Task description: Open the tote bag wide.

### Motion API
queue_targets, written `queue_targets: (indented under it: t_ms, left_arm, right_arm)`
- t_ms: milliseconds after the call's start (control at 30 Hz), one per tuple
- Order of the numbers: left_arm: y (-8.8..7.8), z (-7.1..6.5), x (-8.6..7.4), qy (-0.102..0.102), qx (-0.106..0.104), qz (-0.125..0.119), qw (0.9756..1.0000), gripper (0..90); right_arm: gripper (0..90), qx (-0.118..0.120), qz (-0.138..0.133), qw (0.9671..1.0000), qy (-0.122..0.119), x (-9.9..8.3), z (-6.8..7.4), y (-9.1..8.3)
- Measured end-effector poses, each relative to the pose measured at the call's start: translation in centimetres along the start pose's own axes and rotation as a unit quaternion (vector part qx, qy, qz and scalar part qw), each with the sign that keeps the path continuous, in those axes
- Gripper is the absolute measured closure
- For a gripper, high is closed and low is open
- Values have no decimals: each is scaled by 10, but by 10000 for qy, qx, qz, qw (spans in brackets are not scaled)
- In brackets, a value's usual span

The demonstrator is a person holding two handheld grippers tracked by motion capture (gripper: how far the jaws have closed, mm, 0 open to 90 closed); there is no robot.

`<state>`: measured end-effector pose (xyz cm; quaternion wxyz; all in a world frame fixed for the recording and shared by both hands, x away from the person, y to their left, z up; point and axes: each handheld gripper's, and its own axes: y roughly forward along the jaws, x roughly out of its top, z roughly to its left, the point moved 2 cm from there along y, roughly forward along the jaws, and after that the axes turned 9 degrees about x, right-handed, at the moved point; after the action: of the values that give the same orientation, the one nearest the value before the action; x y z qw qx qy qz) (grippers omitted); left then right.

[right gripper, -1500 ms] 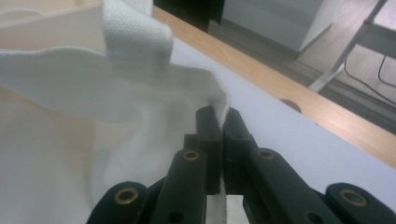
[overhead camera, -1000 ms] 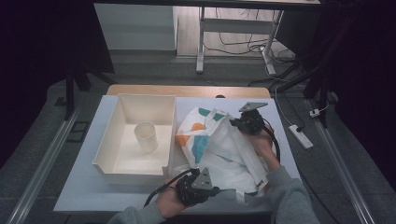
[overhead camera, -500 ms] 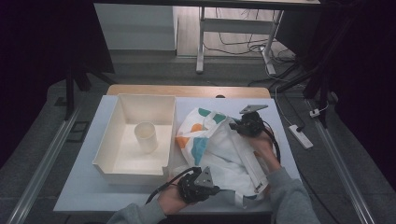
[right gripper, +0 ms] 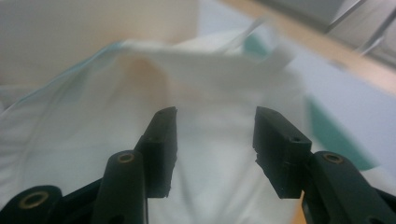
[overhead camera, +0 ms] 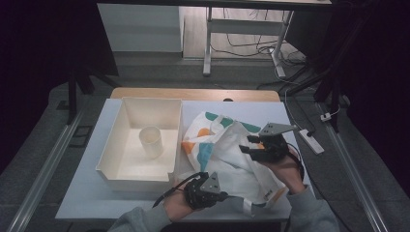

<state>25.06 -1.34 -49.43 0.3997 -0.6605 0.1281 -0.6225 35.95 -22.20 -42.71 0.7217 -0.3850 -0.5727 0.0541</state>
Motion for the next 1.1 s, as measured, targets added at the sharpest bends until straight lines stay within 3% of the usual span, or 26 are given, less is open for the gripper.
queue_targets:
  t_ms: [100,267,400,633,1100]
  left_arm:
    - [0,1,0,-5,-3,-22,10000,881]
    - [0,0,0,-17,9,-28,10000,881]
    - [1,1,0,-47,0,-28,10000,881]
    - [2,0,-1,-47,19,-13,10000,881]
    - [4,1,-2,-72,-11,7,10000,881]
  right_arm:
    - [495,87,422,9990,-82,-14,6,18]
    - [495,196,876,9960,-15,-29,0,43]
    - [495,165,902,9958,-19,-32,-2,47]
    - [487,39,1212,9924,-194,-37,-2,57]
    - [476,-82,1425,9896,-180,-44,-9,66]
